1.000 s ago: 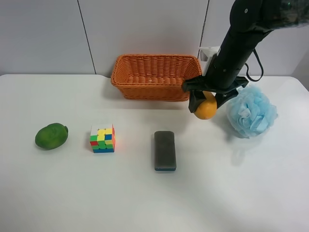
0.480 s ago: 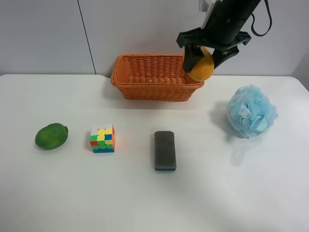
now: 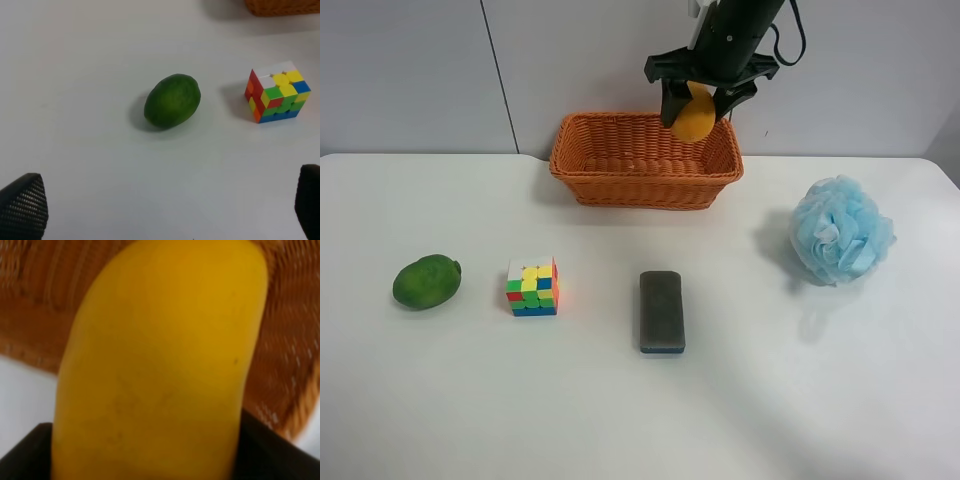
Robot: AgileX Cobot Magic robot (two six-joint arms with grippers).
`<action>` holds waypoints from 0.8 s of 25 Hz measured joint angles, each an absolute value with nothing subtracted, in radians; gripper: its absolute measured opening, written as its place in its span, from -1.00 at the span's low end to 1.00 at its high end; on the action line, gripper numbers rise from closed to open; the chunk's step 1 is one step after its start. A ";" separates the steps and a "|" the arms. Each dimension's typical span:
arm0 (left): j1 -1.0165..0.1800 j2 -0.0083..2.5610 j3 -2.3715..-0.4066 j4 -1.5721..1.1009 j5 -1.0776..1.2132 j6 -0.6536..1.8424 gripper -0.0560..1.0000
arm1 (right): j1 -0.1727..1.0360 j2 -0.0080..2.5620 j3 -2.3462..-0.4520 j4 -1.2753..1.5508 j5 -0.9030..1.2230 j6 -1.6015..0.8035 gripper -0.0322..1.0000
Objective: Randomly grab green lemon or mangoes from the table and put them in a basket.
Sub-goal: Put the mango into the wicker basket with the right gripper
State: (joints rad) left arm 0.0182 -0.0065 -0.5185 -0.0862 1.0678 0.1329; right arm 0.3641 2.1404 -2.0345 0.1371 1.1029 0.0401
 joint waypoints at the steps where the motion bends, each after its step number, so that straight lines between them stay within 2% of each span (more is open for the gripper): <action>1: 0.018 -0.007 -0.518 -0.086 1.068 0.133 0.99 | 0.364 2.166 -2.049 0.134 1.086 0.039 0.33; 11: 0.018 -0.007 -0.518 -0.086 1.068 0.133 0.99 | 0.365 2.330 -2.058 0.055 0.851 0.032 0.33; 20: 0.018 -0.007 -0.518 -0.086 1.068 0.133 0.99 | 0.365 2.362 -2.058 0.000 0.796 0.032 0.33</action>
